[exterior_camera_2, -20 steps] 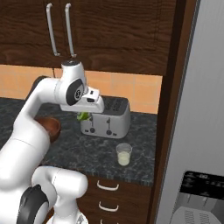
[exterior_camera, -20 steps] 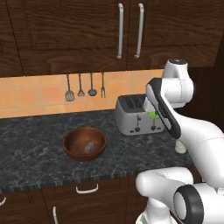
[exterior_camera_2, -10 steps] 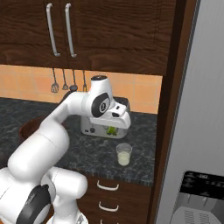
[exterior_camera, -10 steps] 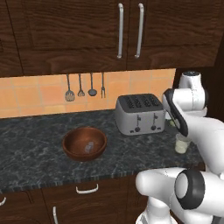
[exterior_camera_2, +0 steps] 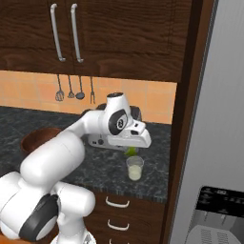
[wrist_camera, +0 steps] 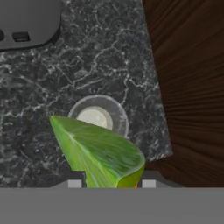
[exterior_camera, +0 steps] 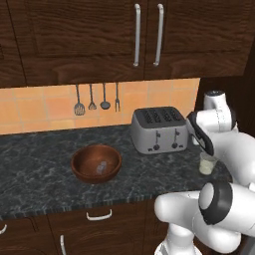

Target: Grab a lemon wedge from the fridge and one ice cube from the ice bowl, and put them in the glass of lemonade.

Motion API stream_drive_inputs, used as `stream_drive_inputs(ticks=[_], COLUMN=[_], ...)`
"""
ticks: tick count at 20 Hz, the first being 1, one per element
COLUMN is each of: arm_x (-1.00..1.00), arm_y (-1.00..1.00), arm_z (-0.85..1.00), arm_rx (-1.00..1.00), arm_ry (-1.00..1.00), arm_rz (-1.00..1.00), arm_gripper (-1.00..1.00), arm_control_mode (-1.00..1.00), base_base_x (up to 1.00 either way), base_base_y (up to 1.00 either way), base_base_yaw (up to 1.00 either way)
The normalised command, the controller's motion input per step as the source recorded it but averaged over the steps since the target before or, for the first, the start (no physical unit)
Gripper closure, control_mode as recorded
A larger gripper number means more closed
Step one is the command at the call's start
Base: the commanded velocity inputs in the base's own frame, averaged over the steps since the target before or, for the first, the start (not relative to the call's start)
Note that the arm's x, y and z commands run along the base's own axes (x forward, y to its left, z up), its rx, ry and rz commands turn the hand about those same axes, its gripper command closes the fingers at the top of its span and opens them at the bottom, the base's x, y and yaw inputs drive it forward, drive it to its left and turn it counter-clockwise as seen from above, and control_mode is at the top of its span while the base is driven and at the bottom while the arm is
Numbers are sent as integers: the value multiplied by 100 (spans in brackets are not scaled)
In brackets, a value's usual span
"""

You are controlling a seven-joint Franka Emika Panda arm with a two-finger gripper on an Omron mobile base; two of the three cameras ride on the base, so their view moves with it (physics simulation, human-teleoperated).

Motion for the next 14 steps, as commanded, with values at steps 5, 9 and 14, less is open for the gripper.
stream_drive_inputs(ticks=[5, 9, 14], arm_x=[3, 1, 0], arm_y=[-48, -16, 0], arm_z=[-17, -32, -35], arm_rx=[0, 0, -4], arm_ry=[0, 8, 10], arm_rz=[4, 1, 1], arm_gripper=[100, 100, 100], arm_control_mode=[-100, -100, -100], base_base_x=[0, 0, 0], base_base_y=[0, 0, 0], base_base_yaw=[0, 0, 0])
